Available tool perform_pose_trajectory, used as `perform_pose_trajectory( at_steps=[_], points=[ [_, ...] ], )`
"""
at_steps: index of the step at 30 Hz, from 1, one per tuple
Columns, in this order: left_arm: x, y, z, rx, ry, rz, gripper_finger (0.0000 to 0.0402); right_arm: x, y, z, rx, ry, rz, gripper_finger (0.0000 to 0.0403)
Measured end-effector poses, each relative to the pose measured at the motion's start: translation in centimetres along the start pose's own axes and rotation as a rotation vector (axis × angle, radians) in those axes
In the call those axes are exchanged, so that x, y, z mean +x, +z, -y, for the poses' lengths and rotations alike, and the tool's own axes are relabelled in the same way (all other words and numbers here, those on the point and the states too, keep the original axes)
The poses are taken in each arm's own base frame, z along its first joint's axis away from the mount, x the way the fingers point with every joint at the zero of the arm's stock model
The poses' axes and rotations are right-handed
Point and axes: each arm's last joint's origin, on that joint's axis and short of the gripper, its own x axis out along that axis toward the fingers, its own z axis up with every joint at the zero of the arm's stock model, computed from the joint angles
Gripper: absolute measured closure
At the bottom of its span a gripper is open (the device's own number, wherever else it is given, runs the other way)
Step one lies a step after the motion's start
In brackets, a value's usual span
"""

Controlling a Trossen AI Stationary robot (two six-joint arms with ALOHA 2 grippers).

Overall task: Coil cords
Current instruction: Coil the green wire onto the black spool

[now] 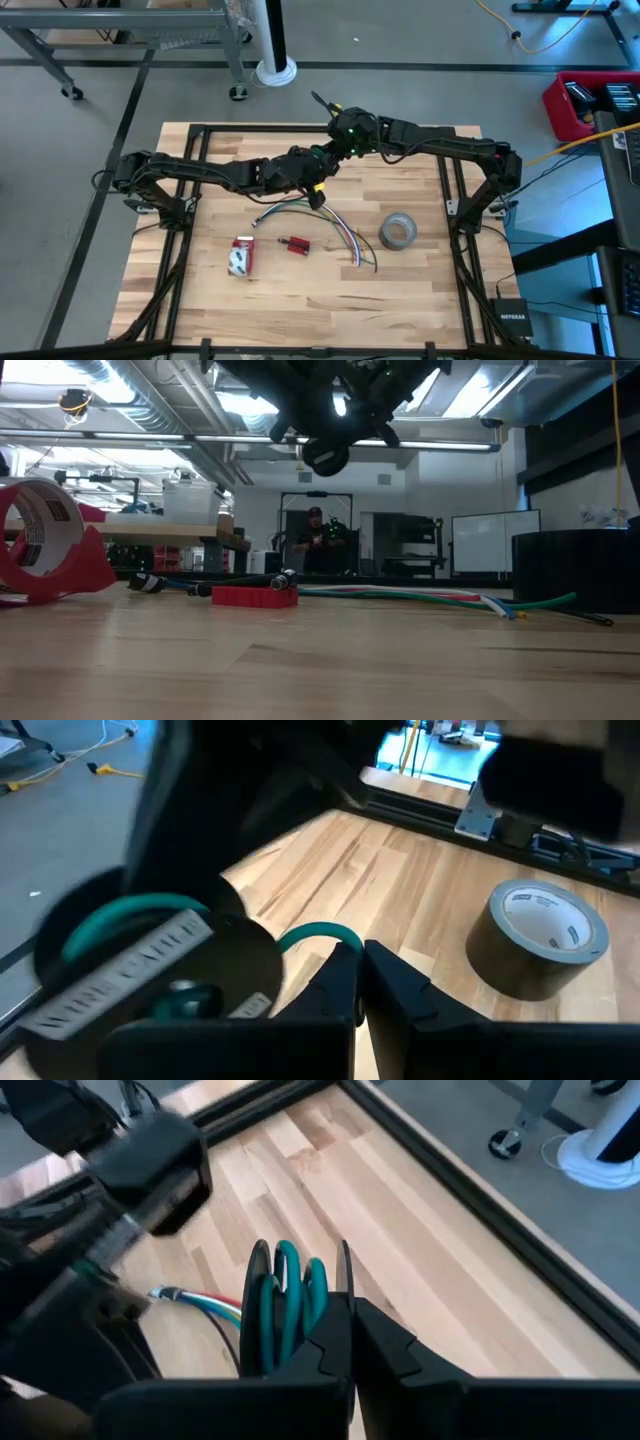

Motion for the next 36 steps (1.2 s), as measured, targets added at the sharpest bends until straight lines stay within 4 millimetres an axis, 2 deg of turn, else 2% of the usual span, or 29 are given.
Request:
perform_pose_trajectory(
  at_steps=[23, 36],
  points=[
    [0.2, 1.1, -1.8, -0.037, 0.039, 0.056, 0.0401, 0.1, -1.3, 0.3, 0.005, -0.012, -0.144, 0.0402],
    [-0.1, 0.9, -2.2, 0.042, 0.057, 0.017, 0.0401, -0.1, -2.4, 0.4, 0.01, 0.0, -0.266, 0.0402]
  ],
)
